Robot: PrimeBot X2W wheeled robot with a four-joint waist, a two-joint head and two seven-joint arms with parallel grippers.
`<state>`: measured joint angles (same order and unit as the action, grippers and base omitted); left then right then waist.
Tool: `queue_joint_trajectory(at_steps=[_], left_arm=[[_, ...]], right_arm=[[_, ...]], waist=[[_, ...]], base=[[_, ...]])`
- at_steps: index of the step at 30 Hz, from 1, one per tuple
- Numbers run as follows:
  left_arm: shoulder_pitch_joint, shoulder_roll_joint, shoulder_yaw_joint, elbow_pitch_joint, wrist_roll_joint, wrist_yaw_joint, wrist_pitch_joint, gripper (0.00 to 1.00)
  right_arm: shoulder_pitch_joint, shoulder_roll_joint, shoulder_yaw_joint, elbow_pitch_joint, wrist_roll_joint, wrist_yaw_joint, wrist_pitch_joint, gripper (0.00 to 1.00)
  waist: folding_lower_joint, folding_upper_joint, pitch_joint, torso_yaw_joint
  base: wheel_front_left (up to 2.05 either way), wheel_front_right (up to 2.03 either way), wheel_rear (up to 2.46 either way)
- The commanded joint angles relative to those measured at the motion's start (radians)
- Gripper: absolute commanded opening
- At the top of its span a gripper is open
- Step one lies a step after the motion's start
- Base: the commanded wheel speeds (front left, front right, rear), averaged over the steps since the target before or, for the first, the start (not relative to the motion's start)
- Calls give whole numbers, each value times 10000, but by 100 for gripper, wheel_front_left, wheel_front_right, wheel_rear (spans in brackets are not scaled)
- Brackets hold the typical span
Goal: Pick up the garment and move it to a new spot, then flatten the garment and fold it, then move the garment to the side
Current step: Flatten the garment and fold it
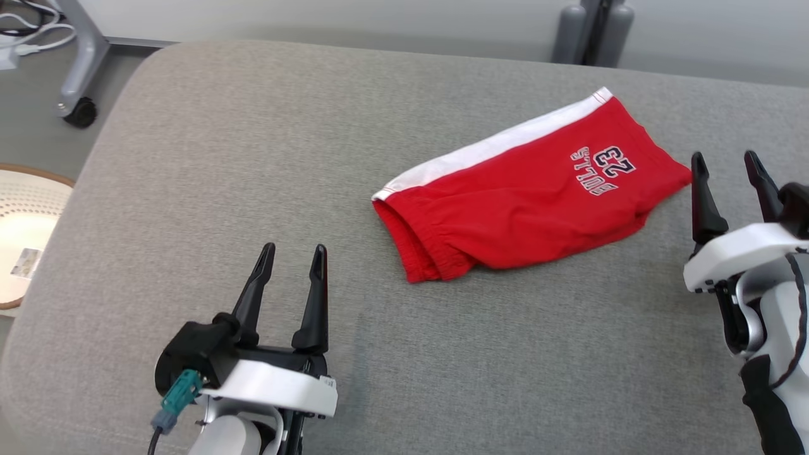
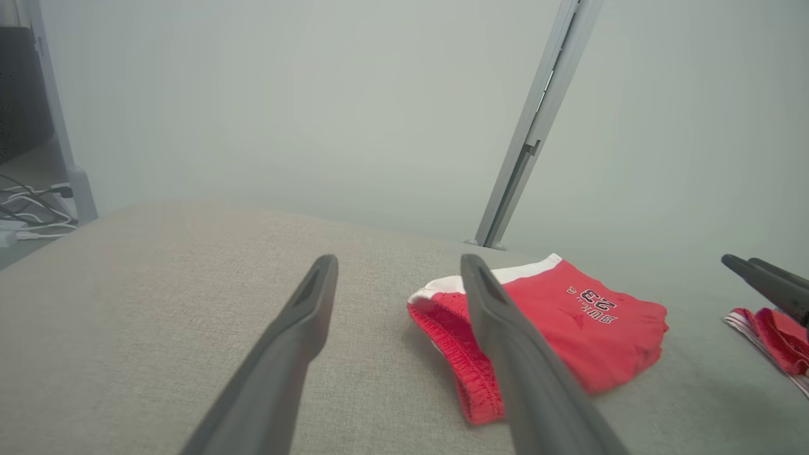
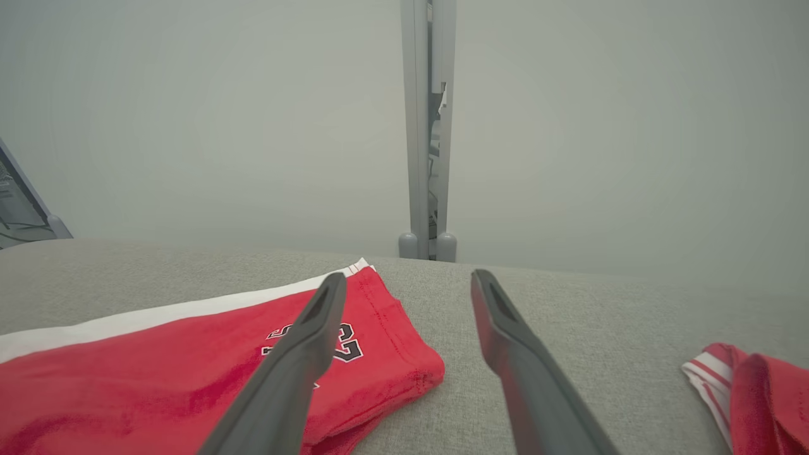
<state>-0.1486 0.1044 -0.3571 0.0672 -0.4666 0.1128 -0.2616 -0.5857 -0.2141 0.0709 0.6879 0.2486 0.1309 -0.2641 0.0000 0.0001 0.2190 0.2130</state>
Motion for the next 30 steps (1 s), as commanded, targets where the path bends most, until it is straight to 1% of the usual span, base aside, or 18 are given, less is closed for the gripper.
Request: queue_joint_trajectory(at_steps=[1, 6, 9, 12, 16, 21, 24, 26, 27, 28, 29, 30], left_arm=[[133, -27, 117, -53, 235, -49, -44, 100], [462, -153, 321, -3, 1116, 29, -45, 100], [545, -237, 351, 63, 1676, 80, -45, 100], [583, -339, 459, 190, 1877, 39, -45, 100], [470, -420, 500, 304, 1964, -142, -45, 100], [290, -494, 502, 376, 1960, -315, -45, 100], [212, -513, 498, 417, 1955, -355, -45, 100], [159, -519, 471, 423, 1922, -386, -45, 100], [142, -521, 435, 414, 1872, -381, -45, 100], [132, -523, 404, 399, 1845, -364, -45, 100], [135, -519, 380, 391, 1823, -341, -45, 100], [127, -520, 346, 382, 1798, -338, -45, 100]], right_arm=[[183, -41, -94, 14, 78, -2, 6, 100], [204, 63, -517, 581, 674, -2, 6, 100], [-198, 17, -550, 1328, 1321, -2, 7, 100], [-737, -226, -479, 2142, 1822, -2, 230, 100], [-1521, -648, -382, 3127, 2193, -1, 820, 100], [-2407, -1115, -76, 4241, 2214, -1, 1775, 100], [-2791, -1243, 160, 4826, 2061, -2, 2294, 100], [-2926, -1189, 296, 5142, 2064, -1, 2657, 100], [-2925, -1112, 388, 5253, 2085, -1, 2829, 98], [-2901, -1062, 473, 5312, 2120, -1, 2936, 49], [-2910, -1028, 542, 5355, 2149, -1, 2965, 35], [-2904, -1014, 617, 5385, 2148, -1, 2952, 0]], waist=[[0, -1, -120, 181], [0, -1, -86, 445], [0, -1, 55, 620], [0, -1, 250, 809], [0, -1, 555, 1127], [0, -1, 883, 1507], [0, -1, 995, 1650], [0, -1, 1030, 1704], [0, -1, 1038, 1727], [0, -1, 1039, 1743], [0, -1, 1037, 1747], [0, -1, 1031, 1738]], base=[[0, 0, 0], [0, 0, 0], [0, 0, 0], [0, 0, 0], [0, 0, 0], [0, 0, 0], [0, 0, 0], [0, 0, 0], [0, 0, 0], [0, 0, 0], [0, 0, 0], [0, 0, 0]])
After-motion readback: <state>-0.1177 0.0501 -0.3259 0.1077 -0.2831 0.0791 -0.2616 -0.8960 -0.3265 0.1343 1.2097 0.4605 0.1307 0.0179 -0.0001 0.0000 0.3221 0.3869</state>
